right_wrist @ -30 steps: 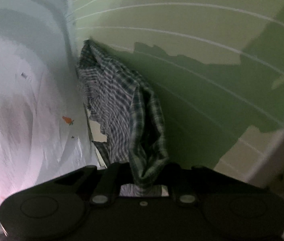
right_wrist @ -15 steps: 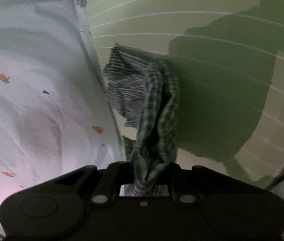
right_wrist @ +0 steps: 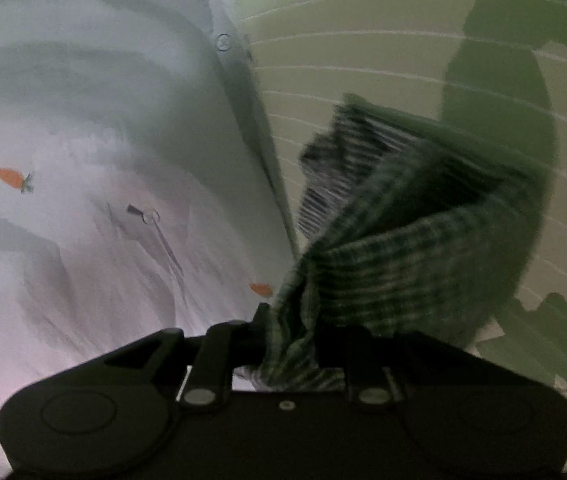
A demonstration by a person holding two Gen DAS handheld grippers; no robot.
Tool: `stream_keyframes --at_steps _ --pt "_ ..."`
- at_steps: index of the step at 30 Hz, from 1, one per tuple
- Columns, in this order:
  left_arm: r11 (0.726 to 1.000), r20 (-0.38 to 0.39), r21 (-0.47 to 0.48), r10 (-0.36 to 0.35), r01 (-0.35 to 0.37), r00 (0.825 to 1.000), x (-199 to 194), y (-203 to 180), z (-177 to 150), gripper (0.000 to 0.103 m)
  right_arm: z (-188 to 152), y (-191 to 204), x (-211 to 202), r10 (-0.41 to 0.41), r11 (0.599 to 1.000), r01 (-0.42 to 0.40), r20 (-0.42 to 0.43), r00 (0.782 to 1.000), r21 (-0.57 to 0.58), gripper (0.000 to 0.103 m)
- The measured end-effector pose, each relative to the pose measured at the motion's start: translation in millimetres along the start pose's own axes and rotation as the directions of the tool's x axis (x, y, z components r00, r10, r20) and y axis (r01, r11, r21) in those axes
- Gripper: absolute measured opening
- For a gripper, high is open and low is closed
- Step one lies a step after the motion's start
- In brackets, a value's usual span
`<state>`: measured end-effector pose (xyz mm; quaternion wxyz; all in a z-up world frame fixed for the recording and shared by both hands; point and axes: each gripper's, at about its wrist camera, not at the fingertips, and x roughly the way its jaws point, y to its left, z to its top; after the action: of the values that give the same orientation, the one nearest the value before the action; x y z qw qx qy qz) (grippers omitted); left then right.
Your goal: Fold clothes
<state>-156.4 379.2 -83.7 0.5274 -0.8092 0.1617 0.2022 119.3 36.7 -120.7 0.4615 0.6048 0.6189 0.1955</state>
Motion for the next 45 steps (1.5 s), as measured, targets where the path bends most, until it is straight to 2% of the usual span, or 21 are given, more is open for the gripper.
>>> stream_keyframes --at_steps 2,3,4,5,6,7,9,11,13,16,19,25,28,30,31,34,38,41,42,44,45 --pt "1.000 0.008 0.025 0.000 0.000 1.000 24.6 -15.0 21.7 0.014 17.3 15.3 22.7 -0.003 1.000 0.004 0.003 1.000 -0.012 0.027" --pt "0.999 0.013 0.046 -0.003 0.002 1.000 35.3 -21.6 31.7 0.025 26.7 22.6 34.1 -0.007 1.000 0.007 0.002 1.000 -0.023 0.029" --pt "0.997 0.021 0.072 -0.008 0.006 1.000 45.3 -27.7 40.2 0.047 36.1 28.6 45.1 -0.015 0.999 0.015 0.005 1.000 -0.042 0.036" --pt "0.995 0.028 0.098 -0.013 0.010 1.000 55.2 -33.9 48.7 0.060 45.4 34.5 56.2 -0.023 0.998 0.024 0.008 1.000 -0.062 0.048" --pt "0.992 0.035 0.123 -0.018 0.014 0.999 65.1 -40.1 57.2 0.081 54.7 40.4 67.0 -0.031 0.996 0.032 0.011 0.999 -0.082 0.052" --pt "0.989 0.044 0.148 -0.021 0.014 0.999 73.3 -45.1 64.0 0.086 61.5 44.1 72.1 -0.038 0.993 0.039 0.014 0.999 -0.110 0.054" --pt "0.981 0.066 0.195 -0.010 -0.003 0.998 82.8 -50.1 70.9 0.087 72.8 50.6 81.8 -0.056 0.986 0.060 0.027 0.998 -0.158 0.059" --pt "0.966 0.097 0.250 0.036 -0.060 0.995 86.9 -47.8 71.2 0.090 79.1 54.1 88.3 -0.085 0.974 0.093 0.048 0.995 -0.207 0.080" --pt "0.938 0.126 0.317 0.106 -0.141 0.986 91.3 -43.6 69.6 0.092 82.2 56.5 91.9 -0.123 0.953 0.139 0.075 0.990 -0.270 0.085" --pt "0.831 0.160 0.454 0.280 -0.322 0.947 103.8 -34.8 63.4 0.093 79.4 55.7 94.1 -0.218 0.884 0.248 0.119 0.969 -0.395 0.096" --pt "0.699 0.209 0.577 0.375 -0.423 0.903 113.6 -24.9 54.6 0.093 73.5 50.7 93.6 -0.295 0.795 0.344 0.177 0.939 -0.501 0.102" --pt "0.463 0.271 0.752 0.432 -0.469 0.860 124.3 -11.1 35.0 0.094 56.8 39.8 97.5 -0.410 0.513 0.484 0.292 0.864 -0.709 0.103" --pt "0.321 0.338 0.804 0.447 -0.501 0.828 133.0 -11.7 28.4 0.097 51.6 35.0 104.6 -0.422 0.409 0.480 0.305 0.853 -0.776 0.103" --pt "0.256 0.351 0.832 0.443 -0.492 0.825 139.2 -12.1 24.5 0.097 50.8 32.4 107.7 -0.410 0.379 0.457 0.296 0.863 -0.805 0.103" --pt "0.237 0.351 0.842 0.442 -0.485 0.826 142.1 -12.0 24.3 0.097 50.5 31.0 109.3 -0.404 0.364 0.445 0.292 0.867 -0.818 0.103" --pt "0.227 0.330 0.859 0.439 -0.458 0.836 150.1 -11.0 29.7 0.097 49.1 27.9 112.9 -0.382 0.320 0.406 0.276 0.882 -0.856 0.103" --pt "0.278 0.281 0.863 0.430 -0.423 0.858 157.7 -10.9 45.9 0.098 43.3 27.8 123.3 -0.369 0.246 0.362 0.259 0.893 -0.899 0.103" --pt "0.282 0.253 0.881 0.401 -0.381 0.880 158.5 -11.9 48.4 0.097 36.1 27.7 130.3 -0.371 0.204 0.331 0.240 0.897 -0.921 0.103" --pt "0.278 0.247 0.887 0.391 -0.369 0.887 158.0 -12.6 46.6 0.094 32.8 27.2 131.1 -0.372 0.201 0.322 0.232 0.899 -0.925 0.103" --pt "0.284 0.228 0.895 0.371 -0.344 0.900 157.9 -13.3 46.0 0.079 26.1 26.0 132.8 -0.375 0.194 0.303 0.215 0.902 -0.933 0.099" --pt "0.297 0.212 0.896 0.369 -0.331 0.905 159.4 -13.7 44.8 0.062 22.8 25.5 133.6 -0.377 0.191 0.294 0.207 0.903 -0.937 0.091"
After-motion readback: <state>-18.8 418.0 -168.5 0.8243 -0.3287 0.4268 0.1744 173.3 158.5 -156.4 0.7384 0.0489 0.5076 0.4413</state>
